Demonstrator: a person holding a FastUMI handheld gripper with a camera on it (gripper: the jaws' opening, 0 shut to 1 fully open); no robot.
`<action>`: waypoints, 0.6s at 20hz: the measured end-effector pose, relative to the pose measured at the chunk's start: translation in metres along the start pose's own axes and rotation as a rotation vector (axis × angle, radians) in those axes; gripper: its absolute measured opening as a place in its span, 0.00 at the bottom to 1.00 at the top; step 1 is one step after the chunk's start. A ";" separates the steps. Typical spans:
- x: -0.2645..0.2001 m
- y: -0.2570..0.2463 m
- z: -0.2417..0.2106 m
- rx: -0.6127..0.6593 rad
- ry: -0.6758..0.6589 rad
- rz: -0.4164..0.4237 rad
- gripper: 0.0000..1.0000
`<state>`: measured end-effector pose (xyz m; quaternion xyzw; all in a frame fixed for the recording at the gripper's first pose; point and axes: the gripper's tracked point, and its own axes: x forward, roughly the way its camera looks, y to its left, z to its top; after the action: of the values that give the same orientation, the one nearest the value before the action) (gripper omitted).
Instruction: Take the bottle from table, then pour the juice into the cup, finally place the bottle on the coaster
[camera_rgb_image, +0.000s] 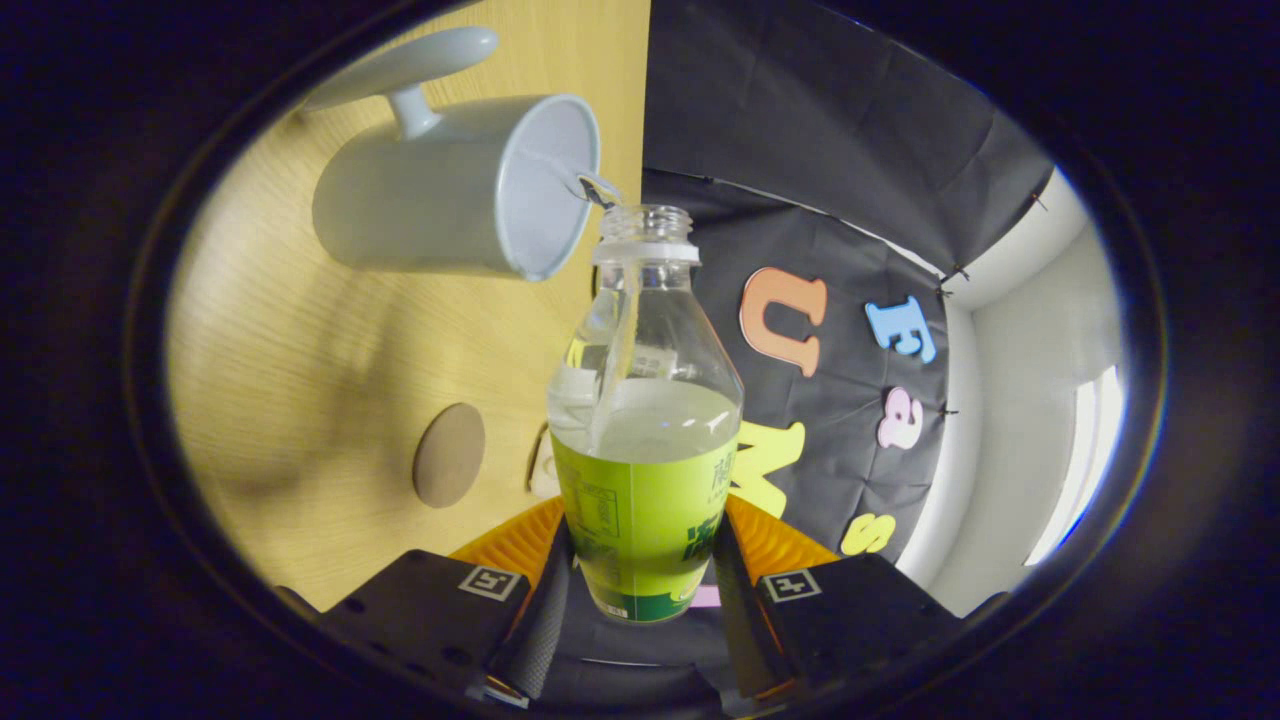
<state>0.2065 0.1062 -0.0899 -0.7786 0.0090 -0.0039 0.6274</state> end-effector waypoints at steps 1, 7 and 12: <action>0.000 0.000 0.000 -0.005 0.001 -0.001 0.73; -0.002 0.000 -0.001 -0.036 0.013 -0.021 0.73; -0.003 -0.001 -0.001 -0.058 0.022 -0.037 0.73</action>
<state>0.2031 0.1056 -0.0890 -0.7965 0.0016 -0.0237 0.6042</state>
